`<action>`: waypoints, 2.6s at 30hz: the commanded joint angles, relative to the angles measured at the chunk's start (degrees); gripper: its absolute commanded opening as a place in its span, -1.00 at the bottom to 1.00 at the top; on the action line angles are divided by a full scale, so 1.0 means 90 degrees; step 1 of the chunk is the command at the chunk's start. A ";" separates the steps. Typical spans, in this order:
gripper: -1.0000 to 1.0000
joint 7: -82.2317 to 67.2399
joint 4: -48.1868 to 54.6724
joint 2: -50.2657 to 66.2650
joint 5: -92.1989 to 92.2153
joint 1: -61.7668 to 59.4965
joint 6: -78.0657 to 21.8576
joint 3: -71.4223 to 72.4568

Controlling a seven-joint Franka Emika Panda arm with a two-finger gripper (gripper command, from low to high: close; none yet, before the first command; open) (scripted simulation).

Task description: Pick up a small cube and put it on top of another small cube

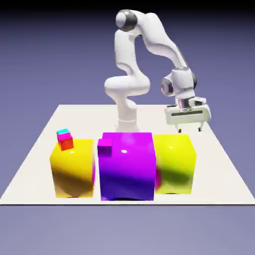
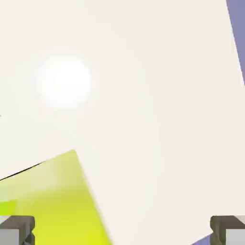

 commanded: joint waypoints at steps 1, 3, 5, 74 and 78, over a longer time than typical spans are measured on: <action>0.00 -0.0277 -0.0063 0.0079 0.0009 -0.0073 -0.0036 0.0024; 0.00 -0.0831 -0.0189 0.0238 0.0027 -0.0220 -0.0109 0.0071; 0.00 -0.1385 -0.0315 0.0396 0.0045 -0.0366 -0.0182 0.0118; -1.00 -0.1936 0.2459 0.0893 -0.2540 0.0477 -0.3103 -0.1455; -1.00 -0.2491 0.2867 0.0971 -0.2576 -0.0445 -0.3519 -0.1981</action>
